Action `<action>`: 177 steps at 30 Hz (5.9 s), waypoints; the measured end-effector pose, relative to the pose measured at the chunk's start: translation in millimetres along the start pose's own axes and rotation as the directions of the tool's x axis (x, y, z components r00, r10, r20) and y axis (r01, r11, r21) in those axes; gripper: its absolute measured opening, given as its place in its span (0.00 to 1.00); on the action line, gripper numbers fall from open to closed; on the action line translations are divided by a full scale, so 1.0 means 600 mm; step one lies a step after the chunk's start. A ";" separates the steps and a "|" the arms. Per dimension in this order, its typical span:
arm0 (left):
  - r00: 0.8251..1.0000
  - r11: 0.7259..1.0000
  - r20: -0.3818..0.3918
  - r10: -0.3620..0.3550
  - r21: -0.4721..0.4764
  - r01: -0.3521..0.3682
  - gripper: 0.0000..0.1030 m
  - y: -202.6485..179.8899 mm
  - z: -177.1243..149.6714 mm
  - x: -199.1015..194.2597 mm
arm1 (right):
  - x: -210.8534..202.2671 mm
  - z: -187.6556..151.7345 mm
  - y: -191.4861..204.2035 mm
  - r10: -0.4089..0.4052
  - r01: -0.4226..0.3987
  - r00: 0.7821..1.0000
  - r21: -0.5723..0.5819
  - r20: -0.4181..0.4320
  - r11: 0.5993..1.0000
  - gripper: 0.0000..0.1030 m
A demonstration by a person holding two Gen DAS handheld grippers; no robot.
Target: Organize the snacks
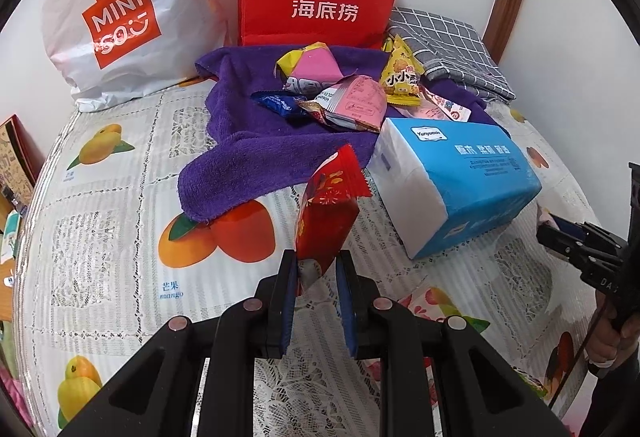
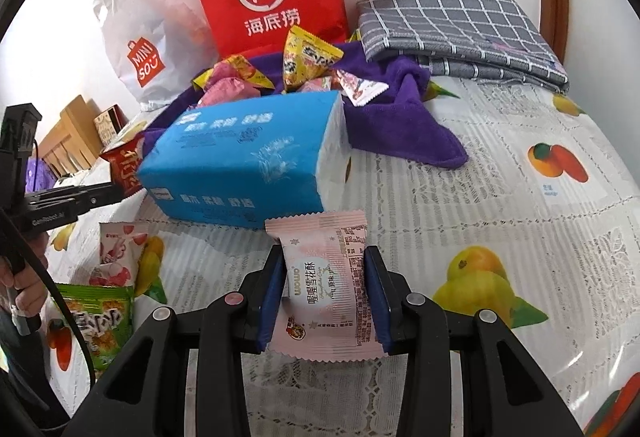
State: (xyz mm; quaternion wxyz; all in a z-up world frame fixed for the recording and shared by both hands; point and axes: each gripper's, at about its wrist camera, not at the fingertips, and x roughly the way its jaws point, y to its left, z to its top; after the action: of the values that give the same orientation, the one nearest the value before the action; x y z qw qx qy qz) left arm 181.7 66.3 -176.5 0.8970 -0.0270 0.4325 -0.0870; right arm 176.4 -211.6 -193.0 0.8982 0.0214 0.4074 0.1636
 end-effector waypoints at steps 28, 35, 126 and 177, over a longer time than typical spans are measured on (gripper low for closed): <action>0.999 0.999 0.007 -0.035 -0.034 0.035 0.16 0.004 0.036 -0.052 | -0.084 0.090 0.057 0.032 -0.025 0.991 -0.052 0.132 0.998 0.38; 0.998 0.993 -0.035 -0.048 -0.109 0.044 0.34 0.043 0.028 -0.032 | -0.076 0.087 0.067 0.047 -0.038 0.991 -0.074 0.125 0.997 0.38; 0.994 0.997 -0.105 -0.025 -0.080 0.017 0.37 0.009 0.270 0.132 | 0.186 0.290 0.017 -0.012 0.012 1.000 -0.016 -0.028 1.000 0.39; 0.996 0.996 0.039 -0.076 -0.038 0.077 0.65 -0.020 0.270 -0.045 | -0.040 0.218 0.055 -0.163 0.162 0.982 0.014 0.093 0.987 0.61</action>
State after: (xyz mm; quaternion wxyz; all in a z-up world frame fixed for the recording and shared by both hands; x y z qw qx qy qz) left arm 290.3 54.9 -53.1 0.9004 -0.0627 0.4158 -0.1122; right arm 249.5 -175.5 -82.6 0.9266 -0.0015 0.3657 0.0874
